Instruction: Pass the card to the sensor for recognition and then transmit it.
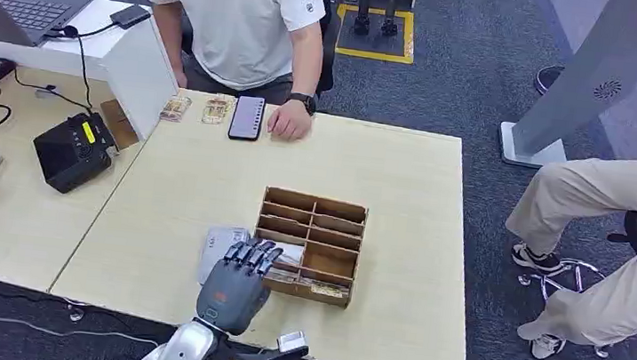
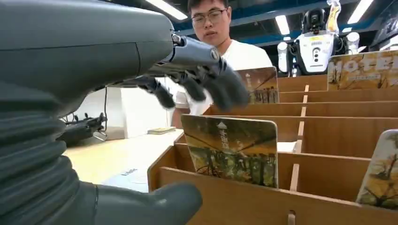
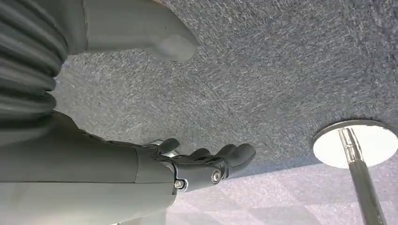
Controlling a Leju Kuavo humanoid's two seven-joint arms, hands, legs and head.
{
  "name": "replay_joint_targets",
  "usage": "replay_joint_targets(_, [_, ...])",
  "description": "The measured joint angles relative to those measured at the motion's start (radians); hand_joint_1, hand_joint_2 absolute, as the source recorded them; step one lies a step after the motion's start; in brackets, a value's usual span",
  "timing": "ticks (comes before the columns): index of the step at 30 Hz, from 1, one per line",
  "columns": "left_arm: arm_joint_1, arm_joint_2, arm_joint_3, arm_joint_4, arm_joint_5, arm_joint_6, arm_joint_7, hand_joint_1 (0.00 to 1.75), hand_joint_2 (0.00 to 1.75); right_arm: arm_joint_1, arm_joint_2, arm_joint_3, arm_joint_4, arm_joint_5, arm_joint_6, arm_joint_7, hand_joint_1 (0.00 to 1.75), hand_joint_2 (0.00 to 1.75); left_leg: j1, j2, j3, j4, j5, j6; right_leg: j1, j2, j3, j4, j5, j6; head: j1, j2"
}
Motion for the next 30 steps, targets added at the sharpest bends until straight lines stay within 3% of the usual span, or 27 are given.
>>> replay_joint_targets(9, [0.001, 0.000, 0.000, 0.008, -0.001, 0.058, -0.018, 1.75, 1.75, 0.000, -0.002, 0.000, 0.006, 0.015, 0.000, -0.005, 0.00, 1.75, 0.000, 0.000, 0.000, 0.000, 0.000, 0.000, 0.000, 0.000, 0.000, 0.000, 0.000, 0.000, 0.000, 0.000])
replay_joint_targets(23, [0.002, -0.001, 0.000, 0.011, -0.002, 0.067, -0.036, 1.75, 1.75, 0.000, -0.002, 0.000, 0.009, 0.012, 0.000, -0.015, 0.00, 1.75, 0.000, 0.000, 0.000, 0.000, 0.000, 0.000, 0.000, 0.000, 0.000, 0.000, 0.000, 0.000, 0.000, 0.000])
replay_joint_targets(30, [0.011, -0.008, 0.003, 0.007, 0.073, 0.166, -0.085, 1.75, 1.75, 0.000, -0.002, 0.000, 0.009, 0.013, 0.000, -0.018, 0.00, 1.75, 0.000, 0.000, 0.000, 0.000, 0.000, 0.000, 0.000, 0.000, 0.000, 0.000, 0.000, 0.000, 0.000, 0.000])
